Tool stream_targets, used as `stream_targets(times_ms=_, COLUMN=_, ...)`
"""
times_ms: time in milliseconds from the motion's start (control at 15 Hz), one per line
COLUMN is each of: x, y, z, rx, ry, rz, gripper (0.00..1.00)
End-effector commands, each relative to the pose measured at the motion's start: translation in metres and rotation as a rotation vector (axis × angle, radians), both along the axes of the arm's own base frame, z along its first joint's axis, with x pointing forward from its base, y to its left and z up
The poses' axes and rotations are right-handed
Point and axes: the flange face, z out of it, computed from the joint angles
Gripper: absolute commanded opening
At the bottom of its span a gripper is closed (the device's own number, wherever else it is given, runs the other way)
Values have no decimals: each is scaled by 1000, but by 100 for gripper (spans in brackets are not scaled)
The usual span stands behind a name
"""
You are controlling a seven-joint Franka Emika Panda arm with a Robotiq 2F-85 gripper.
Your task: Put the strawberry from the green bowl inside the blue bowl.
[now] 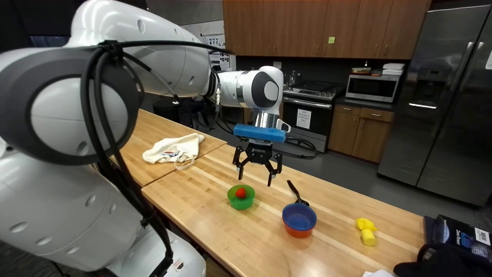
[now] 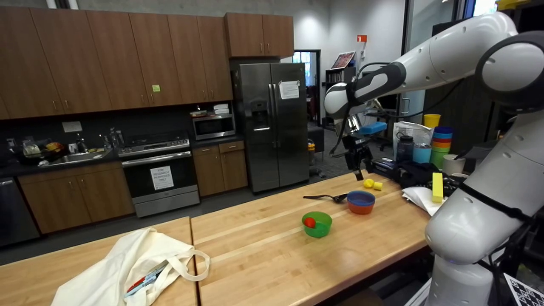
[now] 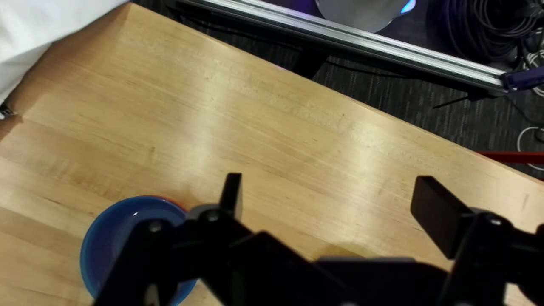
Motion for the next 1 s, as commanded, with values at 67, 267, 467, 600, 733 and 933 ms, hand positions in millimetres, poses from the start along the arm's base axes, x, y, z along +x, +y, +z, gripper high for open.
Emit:
stream_targets(times_ms=67, x=3, y=3, z=0, rx=4, ry=8, rz=9, gripper=100)
stream_targets(times_ms=267, x=5, y=16, z=-1, rx=28, ry=-22, rz=9, gripper=100)
stream_targets(times_ms=467, x=7, y=36, z=-5, rx=63, ry=-48, rz=0, gripper=100)
stream_targets(times_ms=600, x=8, y=50, z=-7, rx=82, ry=-81, rz=3, gripper=100)
stream_targets(times_ms=733, x=11, y=62, z=-11, rx=94, ry=-122, rz=5, gripper=100)
stream_targets(times_ms=933, x=17, y=73, z=-15, rx=96, ry=-169, rz=7, gripper=100)
